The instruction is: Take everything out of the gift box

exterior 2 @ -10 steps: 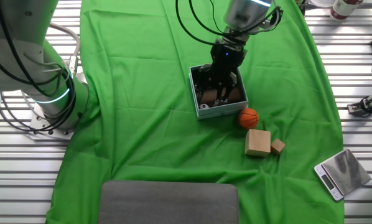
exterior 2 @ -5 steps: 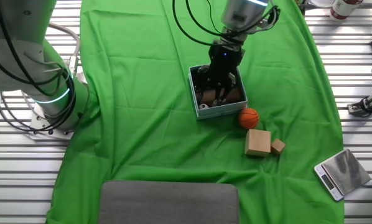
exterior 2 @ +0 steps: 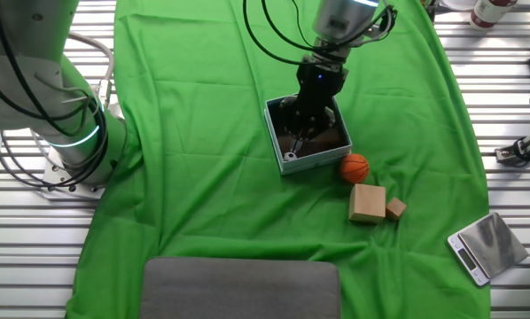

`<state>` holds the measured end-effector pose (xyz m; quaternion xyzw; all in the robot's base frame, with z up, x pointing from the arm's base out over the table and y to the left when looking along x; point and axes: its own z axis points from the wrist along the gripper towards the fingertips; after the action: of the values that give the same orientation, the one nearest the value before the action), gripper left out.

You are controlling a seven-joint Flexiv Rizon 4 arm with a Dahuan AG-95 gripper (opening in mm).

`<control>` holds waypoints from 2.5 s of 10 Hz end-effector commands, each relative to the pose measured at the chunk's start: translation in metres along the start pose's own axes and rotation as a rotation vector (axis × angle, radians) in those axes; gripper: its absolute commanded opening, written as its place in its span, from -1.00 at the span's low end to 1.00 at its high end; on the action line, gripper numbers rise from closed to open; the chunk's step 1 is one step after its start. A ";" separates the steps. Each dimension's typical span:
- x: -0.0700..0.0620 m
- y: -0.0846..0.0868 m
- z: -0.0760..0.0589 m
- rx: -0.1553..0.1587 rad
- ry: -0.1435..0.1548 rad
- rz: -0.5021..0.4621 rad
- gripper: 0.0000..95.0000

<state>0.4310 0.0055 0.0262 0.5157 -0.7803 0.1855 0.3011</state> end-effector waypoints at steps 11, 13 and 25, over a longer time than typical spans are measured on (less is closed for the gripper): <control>-0.019 -0.028 -0.067 -0.123 -0.571 0.223 -1.00; -0.019 -0.029 -0.068 -0.092 -0.646 0.253 -1.00; -0.035 -0.081 -0.076 -0.165 -0.879 0.348 -1.00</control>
<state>0.5370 0.0439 0.0580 0.3795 -0.9210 -0.0688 -0.0553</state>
